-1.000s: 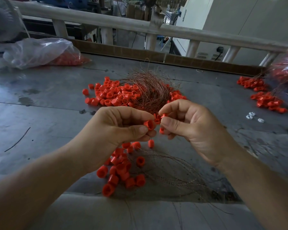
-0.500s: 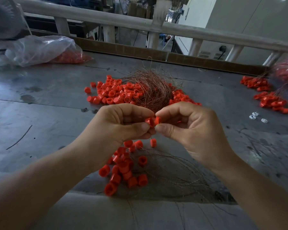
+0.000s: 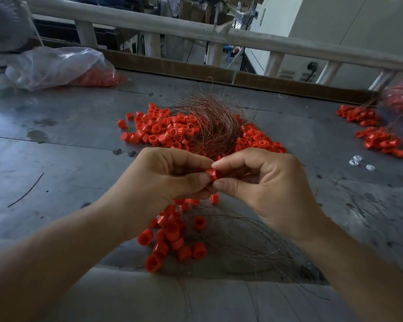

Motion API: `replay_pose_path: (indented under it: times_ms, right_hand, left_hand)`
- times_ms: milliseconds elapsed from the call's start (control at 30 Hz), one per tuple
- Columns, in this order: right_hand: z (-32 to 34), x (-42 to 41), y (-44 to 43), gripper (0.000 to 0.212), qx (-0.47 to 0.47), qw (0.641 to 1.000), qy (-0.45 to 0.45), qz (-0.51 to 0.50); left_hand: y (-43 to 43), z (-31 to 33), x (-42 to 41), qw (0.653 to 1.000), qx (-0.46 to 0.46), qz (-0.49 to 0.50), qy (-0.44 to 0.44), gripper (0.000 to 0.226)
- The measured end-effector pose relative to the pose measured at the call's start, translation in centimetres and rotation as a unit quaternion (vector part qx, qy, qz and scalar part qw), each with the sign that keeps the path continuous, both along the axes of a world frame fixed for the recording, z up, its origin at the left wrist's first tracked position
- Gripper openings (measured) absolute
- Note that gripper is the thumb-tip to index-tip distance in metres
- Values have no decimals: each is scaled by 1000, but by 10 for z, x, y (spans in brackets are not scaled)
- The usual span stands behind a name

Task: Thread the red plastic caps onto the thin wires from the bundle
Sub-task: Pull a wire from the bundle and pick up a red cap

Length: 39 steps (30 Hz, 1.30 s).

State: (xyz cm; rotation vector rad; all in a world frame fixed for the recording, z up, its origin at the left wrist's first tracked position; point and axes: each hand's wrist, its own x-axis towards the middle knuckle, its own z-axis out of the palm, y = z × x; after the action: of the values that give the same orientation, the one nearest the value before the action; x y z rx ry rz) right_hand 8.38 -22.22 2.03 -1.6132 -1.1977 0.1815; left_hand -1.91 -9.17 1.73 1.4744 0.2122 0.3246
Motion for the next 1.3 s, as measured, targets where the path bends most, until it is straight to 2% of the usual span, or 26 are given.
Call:
replay_pose_path:
  times_ms: [133, 367, 567, 867, 1067, 1200, 1233, 1300]
  right_hand:
    - [3, 1, -3, 29, -4, 1000, -19, -6]
    - [1, -1, -3, 26, -1, 999, -27, -23]
    - [0, -3, -2, 24, 14, 996, -88, -33]
    - [0, 0, -4, 22, 34, 996, -79, -17]
    - [1, 0, -5, 21, 46, 997, -69, 0]
    - [2, 6, -5, 27, 18, 998, 18, 50]
    - [2, 8, -5, 28, 0, 998, 8, 62]
    - [4, 11, -5, 30, -43, 995, -26, 88]
  left_hand:
    - [0, 0, -1, 1000, -14, -14, 1, 26]
    - [-2, -1, 0, 1000, 2, -6, -3, 26]
    - [-3, 1, -3, 1000, 6, -15, 0, 26]
    - [-5, 0, -3, 1000, 5, -18, -10, 31]
    - [-2, 2, -5, 998, -10, -55, -12, 29]
    - [1, 3, -6, 994, -37, -96, -21, 21]
    - [2, 3, -6, 992, -42, -114, -22, 22]
    - [4, 3, -7, 988, -52, -144, -19, 39]
